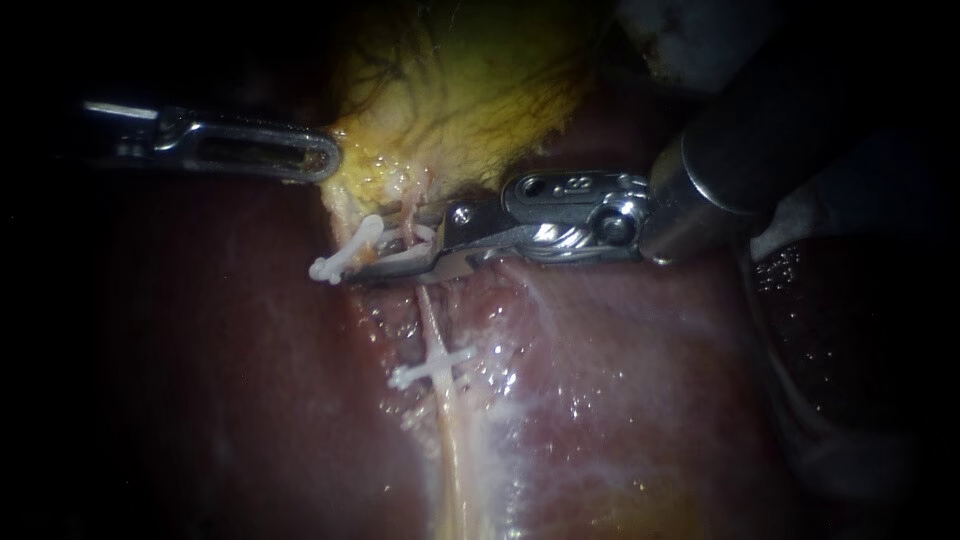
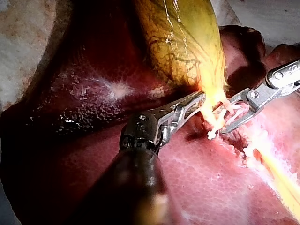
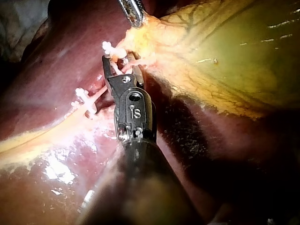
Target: Clipping second clip right tube
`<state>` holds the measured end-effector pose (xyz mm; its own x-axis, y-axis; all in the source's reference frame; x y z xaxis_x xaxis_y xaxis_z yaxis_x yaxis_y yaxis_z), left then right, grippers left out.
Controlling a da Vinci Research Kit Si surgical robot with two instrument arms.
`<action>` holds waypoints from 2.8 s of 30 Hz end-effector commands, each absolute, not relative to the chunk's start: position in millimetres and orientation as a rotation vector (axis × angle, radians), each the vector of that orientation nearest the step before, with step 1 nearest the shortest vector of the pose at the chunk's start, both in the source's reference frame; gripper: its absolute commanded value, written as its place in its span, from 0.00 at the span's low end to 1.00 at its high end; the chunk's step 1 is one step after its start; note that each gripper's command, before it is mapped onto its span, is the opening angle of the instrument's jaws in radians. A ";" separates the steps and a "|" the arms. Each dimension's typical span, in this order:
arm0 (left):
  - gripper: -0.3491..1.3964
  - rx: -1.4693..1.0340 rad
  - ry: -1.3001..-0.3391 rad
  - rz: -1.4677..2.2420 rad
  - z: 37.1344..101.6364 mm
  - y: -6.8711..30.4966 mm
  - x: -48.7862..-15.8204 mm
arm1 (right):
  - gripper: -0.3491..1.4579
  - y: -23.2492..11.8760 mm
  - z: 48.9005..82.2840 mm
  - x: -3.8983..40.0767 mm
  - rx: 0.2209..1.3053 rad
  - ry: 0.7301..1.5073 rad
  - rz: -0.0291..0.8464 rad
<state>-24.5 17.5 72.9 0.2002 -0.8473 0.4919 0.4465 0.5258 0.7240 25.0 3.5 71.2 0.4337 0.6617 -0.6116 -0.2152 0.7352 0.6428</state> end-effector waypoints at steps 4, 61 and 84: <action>0.00 0.479 -1.005 -0.954 72.9 17.5 -24.5 | 0.26 3.6 71.1 24.9 0.520 0.979 0.579; 0.00 0.481 -1.006 -0.952 72.7 17.5 -23.9 | 0.46 -2.3 74.9 22.3 1.282 1.260 0.695; 0.00 0.482 -1.006 -0.952 72.6 17.4 -23.9 | 0.15 -1.7 73.1 21.2 1.322 1.238 0.731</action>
<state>-23.9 17.5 72.6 0.2015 -0.8473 0.4914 0.4435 0.5263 0.7255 21.2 -1.7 73.1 0.2562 0.9365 -0.2393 0.2414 0.1777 0.9540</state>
